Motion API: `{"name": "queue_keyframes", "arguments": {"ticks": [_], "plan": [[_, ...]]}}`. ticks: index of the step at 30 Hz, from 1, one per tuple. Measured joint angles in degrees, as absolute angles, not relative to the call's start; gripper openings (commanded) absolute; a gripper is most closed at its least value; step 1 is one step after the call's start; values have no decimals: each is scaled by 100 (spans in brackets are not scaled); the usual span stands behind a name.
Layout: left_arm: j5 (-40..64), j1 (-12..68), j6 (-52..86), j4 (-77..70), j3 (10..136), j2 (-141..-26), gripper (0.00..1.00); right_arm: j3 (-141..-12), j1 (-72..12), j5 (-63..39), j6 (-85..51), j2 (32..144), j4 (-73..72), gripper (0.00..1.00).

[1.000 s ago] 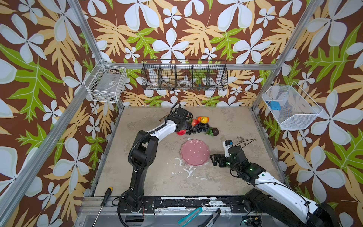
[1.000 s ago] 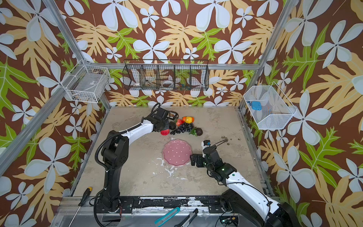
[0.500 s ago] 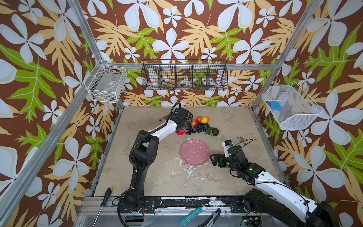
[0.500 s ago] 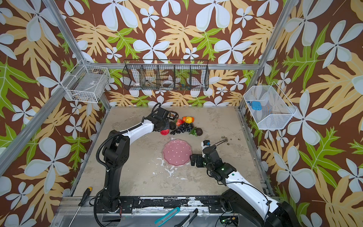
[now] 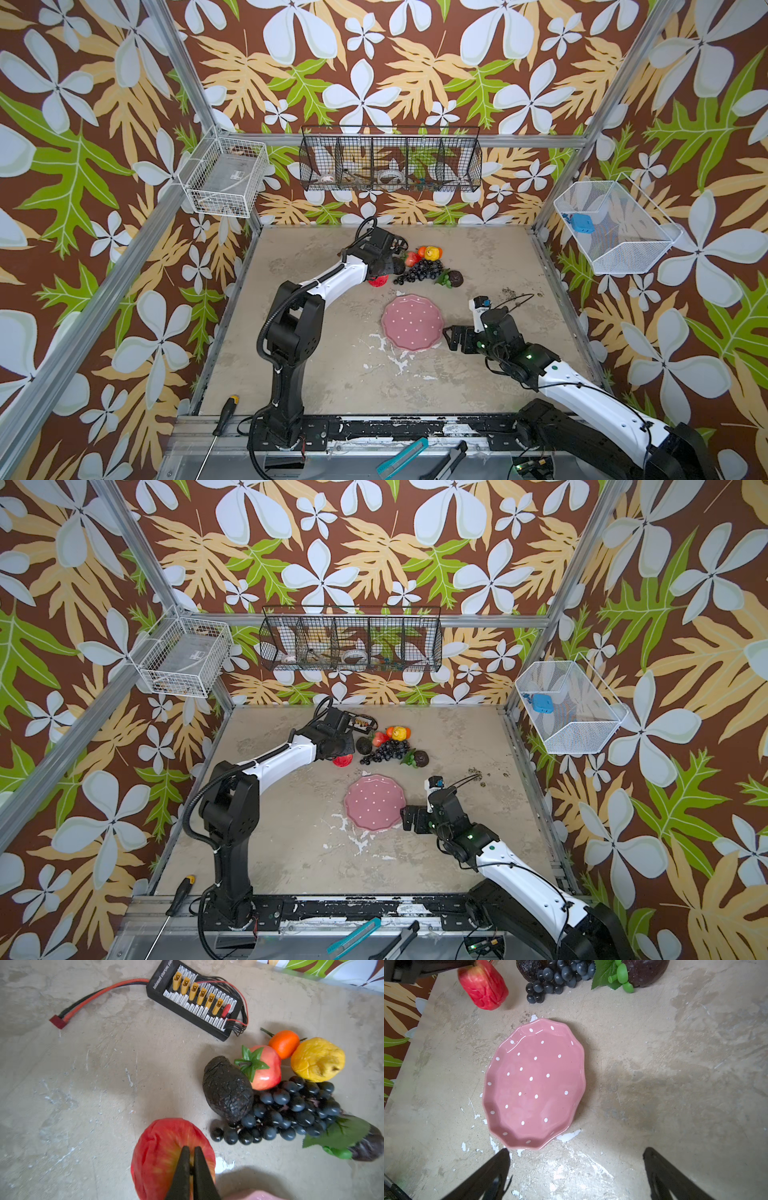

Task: Arrange fruit in a fruit bowl
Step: Pick up the fruit from the top-center of the table, then place the fruit in the fruit bowl.

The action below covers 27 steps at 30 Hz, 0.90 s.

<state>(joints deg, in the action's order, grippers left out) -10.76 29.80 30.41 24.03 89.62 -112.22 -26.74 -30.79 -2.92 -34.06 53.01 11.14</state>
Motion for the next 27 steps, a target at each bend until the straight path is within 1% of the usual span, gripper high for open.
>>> {"name": "queue_keyframes", "arguments": {"ticks": [7, 12, 19, 27], "plan": [[-1079, 3107, 3146, 2040, 7822, -10022, 0, -2768, -3079, -296, -3387, 5542, 1059, 100], [-1087, 3441, 3173, 1903, 7286, -9456, 0, -2788, -3079, -294, -3380, 5601, 1007, 99], [-958, 4001, 3319, 1734, 6925, -9301, 0, -2788, -3079, -231, -3361, 5596, 1000, 100], [-600, 4219, 3479, 1424, 6781, -9564, 0, -2757, -3079, -145, -3363, 5494, 1000, 100]]}}
